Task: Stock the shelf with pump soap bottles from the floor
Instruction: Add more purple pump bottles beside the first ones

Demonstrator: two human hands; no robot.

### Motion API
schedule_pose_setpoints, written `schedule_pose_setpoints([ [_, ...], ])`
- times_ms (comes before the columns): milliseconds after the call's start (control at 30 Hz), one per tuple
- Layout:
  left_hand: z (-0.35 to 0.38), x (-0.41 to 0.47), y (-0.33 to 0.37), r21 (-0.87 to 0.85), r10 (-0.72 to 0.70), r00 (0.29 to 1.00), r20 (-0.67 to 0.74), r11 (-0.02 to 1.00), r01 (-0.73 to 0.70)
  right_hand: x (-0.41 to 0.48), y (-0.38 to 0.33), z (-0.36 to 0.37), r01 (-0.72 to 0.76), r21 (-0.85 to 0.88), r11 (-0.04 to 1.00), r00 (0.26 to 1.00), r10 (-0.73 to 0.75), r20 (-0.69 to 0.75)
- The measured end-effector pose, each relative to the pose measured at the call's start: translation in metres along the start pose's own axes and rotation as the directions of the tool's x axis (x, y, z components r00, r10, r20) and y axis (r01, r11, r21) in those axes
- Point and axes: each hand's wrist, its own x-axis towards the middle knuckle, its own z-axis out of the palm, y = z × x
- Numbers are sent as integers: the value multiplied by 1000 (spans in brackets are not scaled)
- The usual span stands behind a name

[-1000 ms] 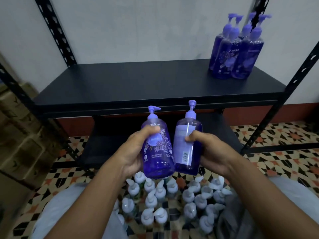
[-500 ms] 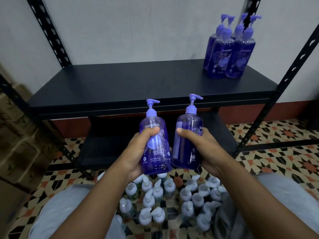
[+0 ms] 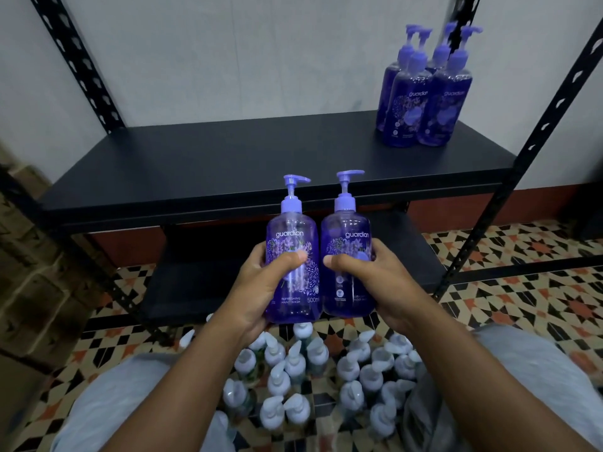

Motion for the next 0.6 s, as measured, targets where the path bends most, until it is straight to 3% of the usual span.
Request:
schedule_pose_setpoints([
  [333, 26, 15, 6, 44, 95, 995, 33, 994, -97, -3, -17, -19, 48, -67, 997, 994, -54, -94],
  [600, 89, 66, 46, 7, 139, 985, 99, 990, -140, 25, -89, -68, 218, -201, 955, 944, -258, -206],
])
